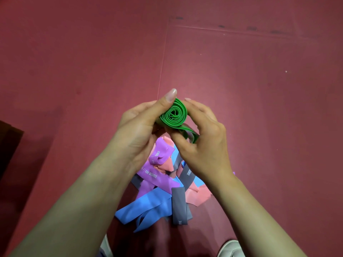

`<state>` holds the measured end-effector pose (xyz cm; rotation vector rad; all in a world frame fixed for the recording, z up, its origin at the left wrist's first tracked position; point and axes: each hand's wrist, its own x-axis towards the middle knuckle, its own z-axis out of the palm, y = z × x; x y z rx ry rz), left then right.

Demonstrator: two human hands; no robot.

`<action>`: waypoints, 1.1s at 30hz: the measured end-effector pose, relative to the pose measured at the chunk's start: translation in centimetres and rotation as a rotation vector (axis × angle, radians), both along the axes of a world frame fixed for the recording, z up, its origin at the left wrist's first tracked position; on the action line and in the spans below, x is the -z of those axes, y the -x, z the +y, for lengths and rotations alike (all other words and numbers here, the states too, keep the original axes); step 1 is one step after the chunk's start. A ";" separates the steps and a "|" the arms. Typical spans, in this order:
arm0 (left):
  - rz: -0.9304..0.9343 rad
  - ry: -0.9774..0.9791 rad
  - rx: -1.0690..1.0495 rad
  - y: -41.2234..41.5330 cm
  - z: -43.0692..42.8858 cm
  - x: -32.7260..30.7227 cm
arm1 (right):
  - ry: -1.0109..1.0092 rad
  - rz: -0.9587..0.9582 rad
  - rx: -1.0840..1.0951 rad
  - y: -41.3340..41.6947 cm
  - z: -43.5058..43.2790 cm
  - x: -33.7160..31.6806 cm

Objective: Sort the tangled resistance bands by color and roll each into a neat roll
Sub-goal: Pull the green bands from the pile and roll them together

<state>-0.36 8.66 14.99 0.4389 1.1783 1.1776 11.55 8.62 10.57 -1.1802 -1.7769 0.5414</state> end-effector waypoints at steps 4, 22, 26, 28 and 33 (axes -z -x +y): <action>0.044 -0.018 -0.007 -0.2 -0.1 0.1 | 0.003 0.003 -0.003 0.0 -0.1 -0.2; 0.121 0.043 0.137 -0.2 -0.2 0.8 | 0.111 -0.047 0.019 0.0 0.0 -0.2; 0.266 0.112 0.131 0.3 0.1 1.1 | 0.142 -0.006 0.024 -0.1 0.0 -0.5; 0.321 0.167 0.178 0.6 0.2 1.0 | 0.170 0.019 0.015 -0.1 -0.1 -0.7; 0.469 0.191 0.351 1.2 0.3 0.5 | 0.393 0.132 0.009 -0.1 0.0 -1.1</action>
